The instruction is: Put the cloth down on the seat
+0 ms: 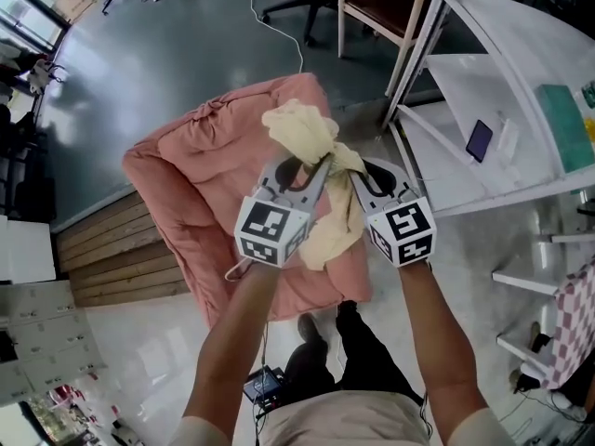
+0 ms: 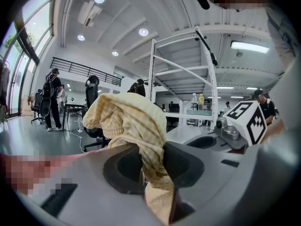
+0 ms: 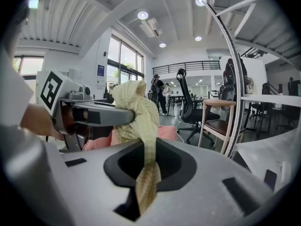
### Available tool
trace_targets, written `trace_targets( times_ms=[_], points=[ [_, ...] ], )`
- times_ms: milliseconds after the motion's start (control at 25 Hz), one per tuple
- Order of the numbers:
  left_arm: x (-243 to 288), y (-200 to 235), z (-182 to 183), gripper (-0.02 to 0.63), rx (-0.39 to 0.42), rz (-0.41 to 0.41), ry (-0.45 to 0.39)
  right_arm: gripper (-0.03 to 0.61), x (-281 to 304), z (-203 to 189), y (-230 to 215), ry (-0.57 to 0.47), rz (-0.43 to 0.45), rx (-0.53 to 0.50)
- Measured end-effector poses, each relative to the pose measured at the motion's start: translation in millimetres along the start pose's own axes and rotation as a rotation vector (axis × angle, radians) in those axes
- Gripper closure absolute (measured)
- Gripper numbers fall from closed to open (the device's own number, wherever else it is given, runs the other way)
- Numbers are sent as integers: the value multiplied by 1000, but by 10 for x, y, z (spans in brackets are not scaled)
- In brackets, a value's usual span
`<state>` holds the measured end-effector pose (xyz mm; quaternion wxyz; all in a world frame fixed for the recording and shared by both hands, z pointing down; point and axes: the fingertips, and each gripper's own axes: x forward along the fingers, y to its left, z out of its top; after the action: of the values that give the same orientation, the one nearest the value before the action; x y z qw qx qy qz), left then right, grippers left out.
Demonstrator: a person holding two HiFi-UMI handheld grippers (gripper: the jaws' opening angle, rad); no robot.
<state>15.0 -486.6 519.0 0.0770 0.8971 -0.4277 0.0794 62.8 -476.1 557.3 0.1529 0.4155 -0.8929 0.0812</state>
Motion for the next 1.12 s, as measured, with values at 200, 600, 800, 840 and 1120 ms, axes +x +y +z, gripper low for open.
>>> trace_targets(
  times_ms=[200,600,800,840,1120],
  points=[
    [281,137,-393,511,-36,17,40,531,265,-368,-184,38,10,12],
    [585,387,-1275,508,-121,56,148,503,696,-1145,-299,127,67,59],
    [654,532,-1728,502,-163,80,210,488,892,-1552,-287,190,88,78],
    [662,549,-1816,502,-167,82,224,488,928,-1637,-280,204,91,81],
    [655,672,-2418,491,-206,102,314,479,1163,-2174,-199,294,124,94]
  ],
)
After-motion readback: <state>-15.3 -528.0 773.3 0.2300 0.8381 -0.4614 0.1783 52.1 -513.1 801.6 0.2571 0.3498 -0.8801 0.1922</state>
